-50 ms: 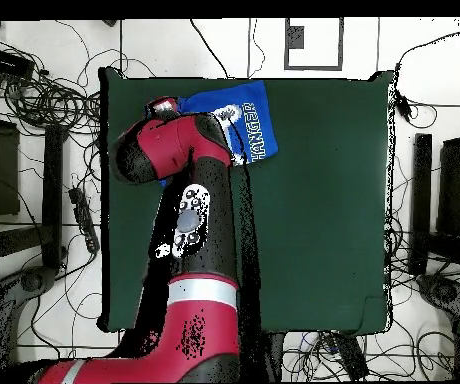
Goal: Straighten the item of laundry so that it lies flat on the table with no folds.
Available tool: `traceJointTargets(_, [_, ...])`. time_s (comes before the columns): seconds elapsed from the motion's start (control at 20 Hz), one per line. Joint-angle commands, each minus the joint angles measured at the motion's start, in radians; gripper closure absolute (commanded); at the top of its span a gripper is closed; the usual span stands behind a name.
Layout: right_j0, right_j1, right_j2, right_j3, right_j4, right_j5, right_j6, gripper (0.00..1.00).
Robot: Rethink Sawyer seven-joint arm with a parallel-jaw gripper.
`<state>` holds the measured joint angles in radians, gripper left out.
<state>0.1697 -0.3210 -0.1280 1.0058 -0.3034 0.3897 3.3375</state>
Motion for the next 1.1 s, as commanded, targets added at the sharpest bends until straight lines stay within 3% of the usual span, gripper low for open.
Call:
traceJointTargets(0.05, [0.052,0.15,0.11,-0.096,-0.029,0.065,-0.141,0.0])
traceJointTargets(1.1, [0.08,0.331,0.033,-0.268,-0.047,0.01,-0.095,0.0])
